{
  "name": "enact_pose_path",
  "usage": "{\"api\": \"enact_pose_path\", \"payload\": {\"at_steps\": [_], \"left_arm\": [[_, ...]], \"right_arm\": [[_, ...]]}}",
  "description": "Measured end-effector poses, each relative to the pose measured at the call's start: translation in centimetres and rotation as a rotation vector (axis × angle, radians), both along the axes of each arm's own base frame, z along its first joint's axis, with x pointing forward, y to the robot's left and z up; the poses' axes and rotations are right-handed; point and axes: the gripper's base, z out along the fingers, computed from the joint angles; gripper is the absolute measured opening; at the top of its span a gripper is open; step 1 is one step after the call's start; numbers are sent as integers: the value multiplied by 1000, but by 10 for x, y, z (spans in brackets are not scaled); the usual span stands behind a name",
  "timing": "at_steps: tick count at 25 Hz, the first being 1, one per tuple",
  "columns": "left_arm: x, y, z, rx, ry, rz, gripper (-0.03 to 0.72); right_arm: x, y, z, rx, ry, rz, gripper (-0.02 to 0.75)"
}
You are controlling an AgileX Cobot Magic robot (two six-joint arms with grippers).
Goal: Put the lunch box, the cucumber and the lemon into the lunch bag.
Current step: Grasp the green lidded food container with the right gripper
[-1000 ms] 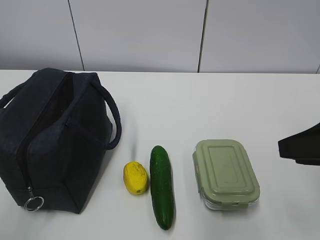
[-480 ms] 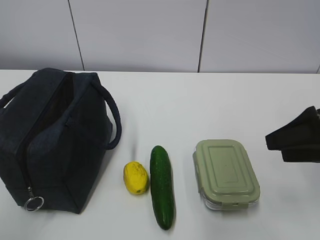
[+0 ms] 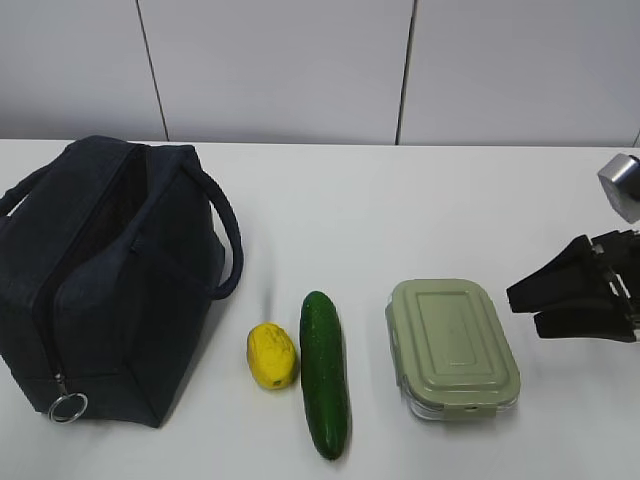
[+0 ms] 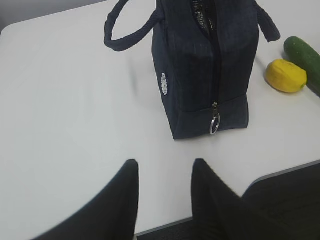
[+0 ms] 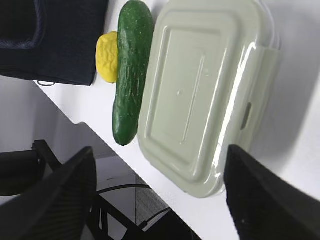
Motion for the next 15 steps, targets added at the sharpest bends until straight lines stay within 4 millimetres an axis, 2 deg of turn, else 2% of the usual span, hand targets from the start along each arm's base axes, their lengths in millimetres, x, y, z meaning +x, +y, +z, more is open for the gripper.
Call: {"api": "enact_pose_path", "payload": {"at_steps": [5, 15], "left_arm": [[0, 0, 0, 0, 0, 0, 239], [0, 0, 0, 0, 0, 0, 239]], "right_arm": [[11, -3, -20, 28, 25, 3, 594], [18, -3, -56, 76, 41, 14, 594]]}}
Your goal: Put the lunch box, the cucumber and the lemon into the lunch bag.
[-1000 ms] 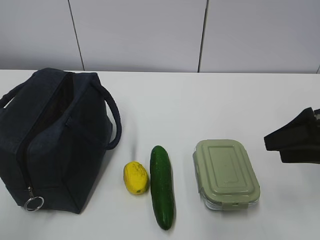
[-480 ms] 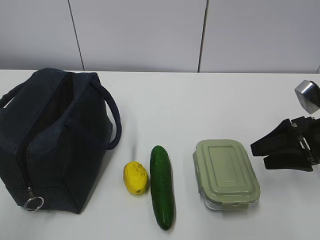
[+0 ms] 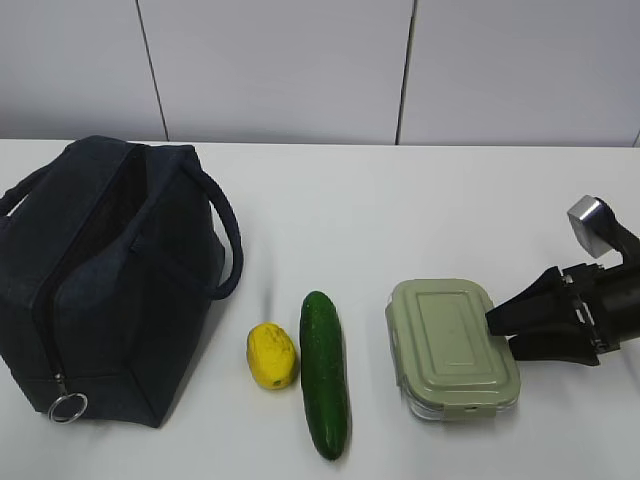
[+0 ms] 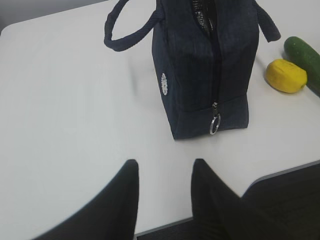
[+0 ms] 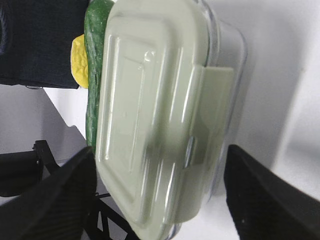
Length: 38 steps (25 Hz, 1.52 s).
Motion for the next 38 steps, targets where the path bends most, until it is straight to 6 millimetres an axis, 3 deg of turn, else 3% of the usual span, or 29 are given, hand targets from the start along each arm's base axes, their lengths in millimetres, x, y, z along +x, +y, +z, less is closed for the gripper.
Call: {"api": "enact_pose_path", "payload": {"at_steps": [16, 28, 38], "left_arm": [[0, 0, 0, 0, 0, 0, 239], [0, 0, 0, 0, 0, 0, 239], [0, 0, 0, 0, 0, 0, 239]], "right_arm": [[13, -1, -37, 65, -18, -23, 594], [18, -1, -38, 74, -43, -18, 594], [19, 16, -38, 72, -53, 42, 594]]}}
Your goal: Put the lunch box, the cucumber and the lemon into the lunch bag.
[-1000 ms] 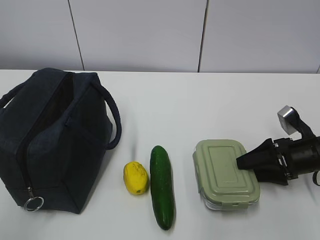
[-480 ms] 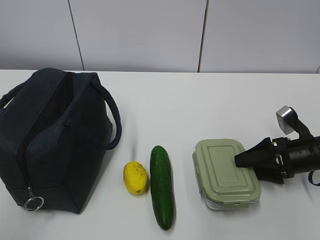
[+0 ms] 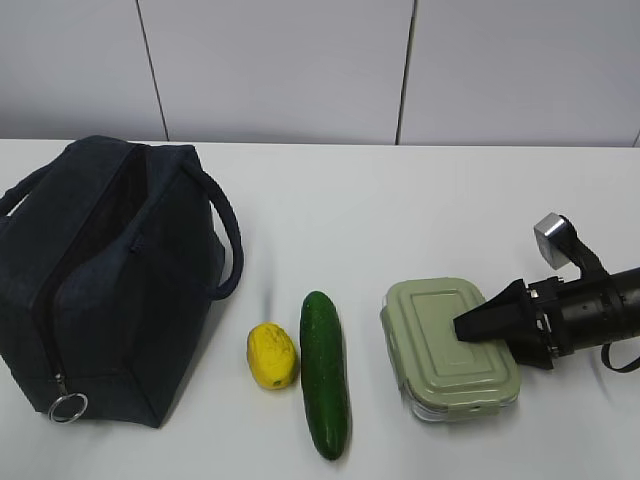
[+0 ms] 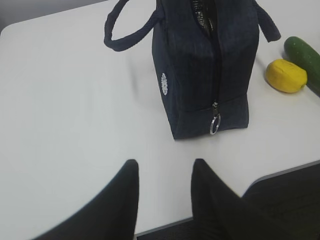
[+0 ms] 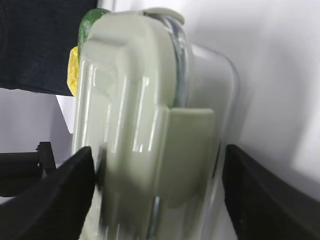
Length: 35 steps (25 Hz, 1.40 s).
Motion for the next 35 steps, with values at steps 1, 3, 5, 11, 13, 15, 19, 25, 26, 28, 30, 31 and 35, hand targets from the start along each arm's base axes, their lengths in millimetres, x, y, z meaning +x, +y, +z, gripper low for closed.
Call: {"api": "enact_pose_path", "payload": {"at_steps": [1, 3, 5, 11, 13, 15, 19, 25, 26, 28, 30, 31, 35], "left_arm": [[0, 0, 0, 0, 0, 0, 239], [0, 0, 0, 0, 0, 0, 239], [0, 0, 0, 0, 0, 0, 239], [0, 0, 0, 0, 0, 0, 239], [0, 0, 0, 0, 0, 0, 239], [0, 0, 0, 0, 0, 0, 239], [0, 0, 0, 0, 0, 0, 239], [1, 0, 4, -2, -4, -1, 237], [2, -1, 8, -4, 2, -2, 237], [11, -2, 14, -7, 52, -7, 232], [25, -5, 19, -15, 130, -16, 226], [34, -7, 22, -19, 175, -19, 224], [74, -13, 36, -35, 330, -29, 221]], "right_arm": [[0, 0, 0, -1, -1, 4, 594], [0, 0, 0, -1, -1, 4, 592], [0, 0, 0, -1, -2, 4, 587], [0, 1, 1, 8, -2, 10, 510], [-1, 1, 1, 11, -2, 11, 465], [-1, 1, 1, 16, -2, 14, 428], [0, 1, 2, 23, -4, 16, 391], [-1, 1, 2, 25, -4, 16, 391], [-1, 1, 2, 25, -4, 16, 391], [-1, 1, 2, 25, -4, 16, 390], [-1, 1, 2, 25, -4, 16, 390], [-1, 1, 2, 25, -4, 16, 390], [-1, 1, 2, 25, -4, 16, 390]]}}
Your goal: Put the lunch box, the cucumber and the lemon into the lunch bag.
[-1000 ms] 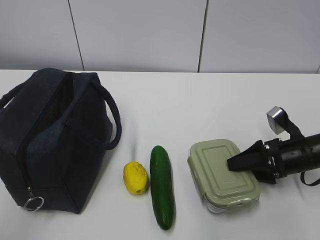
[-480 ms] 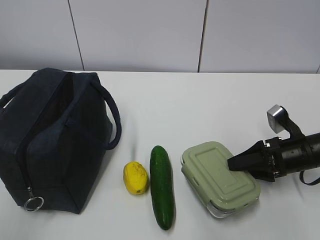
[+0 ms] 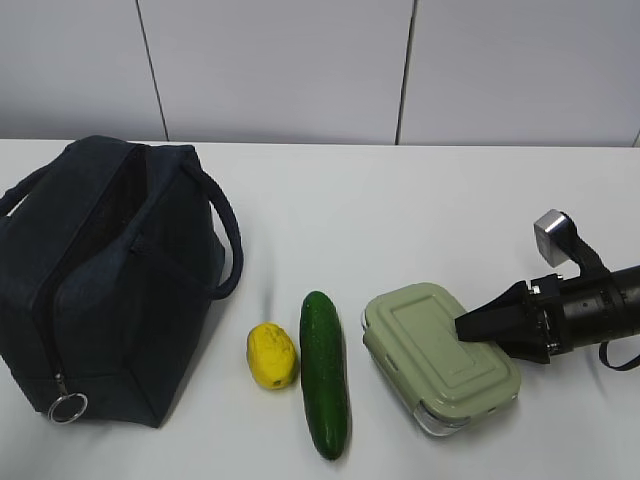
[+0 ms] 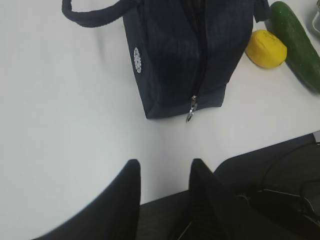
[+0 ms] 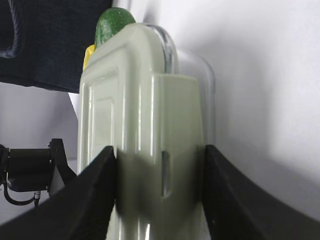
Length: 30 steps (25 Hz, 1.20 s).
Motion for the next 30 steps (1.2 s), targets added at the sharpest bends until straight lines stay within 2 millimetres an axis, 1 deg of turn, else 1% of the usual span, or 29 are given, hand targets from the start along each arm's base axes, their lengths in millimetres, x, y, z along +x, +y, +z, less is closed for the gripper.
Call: {"api": "enact_pose_path", "payload": {"at_steps": [4, 6, 9, 12, 16, 19, 23, 26, 30], "left_arm": [[44, -6, 14, -10, 97, -1, 222], [63, -9, 19, -32, 122, -2, 238], [90, -14, 16, -63, 185, -2, 287], [114, -19, 9, -79, 253, -9, 328], [143, -23, -6, -80, 329, -22, 342], [162, -25, -14, -74, 352, -25, 344], [182, -26, -24, -62, 373, -32, 344], [194, -27, -34, -53, 392, -31, 344], [205, -27, -47, -35, 424, -28, 344]], "right_arm": [[0, 0, 0, 0, 0, 0, 390], [0, 0, 0, 0, 0, 0, 389], [0, 0, 0, 0, 0, 0, 389], [0, 0, 0, 0, 0, 0, 389], [0, 0, 0, 0, 0, 0, 389], [0, 0, 0, 0, 0, 0, 389], [0, 0, 0, 0, 0, 0, 389], [0, 0, 0, 2, 0, 1, 389], [0, 0, 0, 2, 0, 1, 389]]}}
